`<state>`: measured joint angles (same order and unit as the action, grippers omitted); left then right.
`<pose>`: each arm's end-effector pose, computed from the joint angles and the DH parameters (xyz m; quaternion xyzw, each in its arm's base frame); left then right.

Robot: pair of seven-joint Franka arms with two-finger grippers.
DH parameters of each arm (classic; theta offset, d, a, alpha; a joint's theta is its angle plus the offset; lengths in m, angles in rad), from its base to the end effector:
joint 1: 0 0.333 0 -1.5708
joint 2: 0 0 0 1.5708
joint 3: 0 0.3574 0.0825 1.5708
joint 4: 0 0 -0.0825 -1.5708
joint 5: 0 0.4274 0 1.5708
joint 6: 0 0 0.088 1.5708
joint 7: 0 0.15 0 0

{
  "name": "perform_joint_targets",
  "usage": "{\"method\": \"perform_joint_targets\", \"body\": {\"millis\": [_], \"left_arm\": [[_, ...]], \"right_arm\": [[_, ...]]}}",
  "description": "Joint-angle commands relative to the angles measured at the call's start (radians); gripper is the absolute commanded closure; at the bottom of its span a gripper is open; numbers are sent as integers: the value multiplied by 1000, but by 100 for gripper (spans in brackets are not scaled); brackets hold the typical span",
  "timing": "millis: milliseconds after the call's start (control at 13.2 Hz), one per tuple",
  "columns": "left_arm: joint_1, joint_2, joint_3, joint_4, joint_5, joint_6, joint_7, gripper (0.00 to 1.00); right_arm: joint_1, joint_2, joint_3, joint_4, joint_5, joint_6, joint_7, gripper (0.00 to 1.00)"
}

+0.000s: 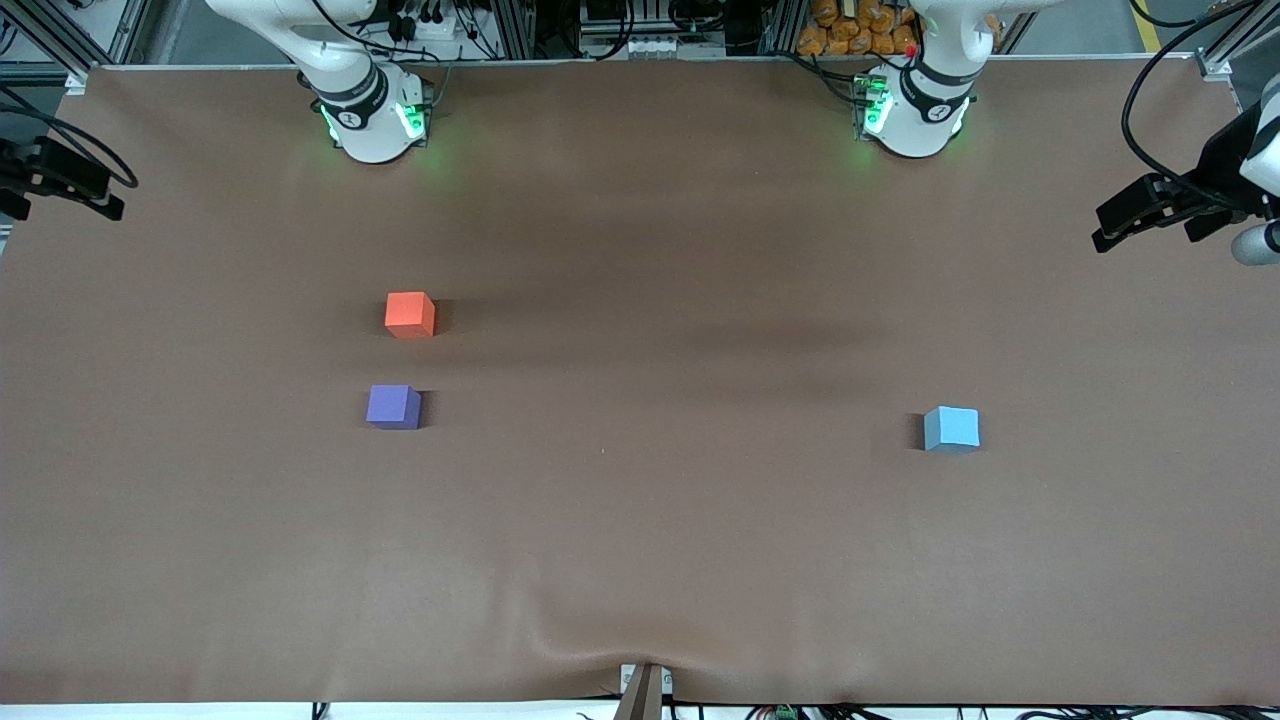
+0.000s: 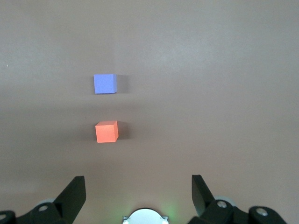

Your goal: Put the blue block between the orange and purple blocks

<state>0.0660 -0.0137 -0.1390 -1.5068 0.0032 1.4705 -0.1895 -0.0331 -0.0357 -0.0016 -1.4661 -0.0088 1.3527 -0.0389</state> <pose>0.5804 -0.0425 0.6549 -0.9982 -0.0584 0.0109 0.0040 0.5570 -0.0208 0.6782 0.9992 0.0013 -0.0390 0.0029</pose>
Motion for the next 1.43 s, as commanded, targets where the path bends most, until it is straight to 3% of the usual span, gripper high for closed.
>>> {"method": "perform_joint_targets", "body": {"millis": [0, 1358], "left_arm": [[5, 3, -2, 7, -23, -4, 22, 0], [5, 23, -5, 0, -20, -2, 21, 0]], "right_arm": [[-25, -24, 28, -25, -23, 0, -3, 0], [-22, -23, 23, -25, -14, -17, -4, 0]]}}
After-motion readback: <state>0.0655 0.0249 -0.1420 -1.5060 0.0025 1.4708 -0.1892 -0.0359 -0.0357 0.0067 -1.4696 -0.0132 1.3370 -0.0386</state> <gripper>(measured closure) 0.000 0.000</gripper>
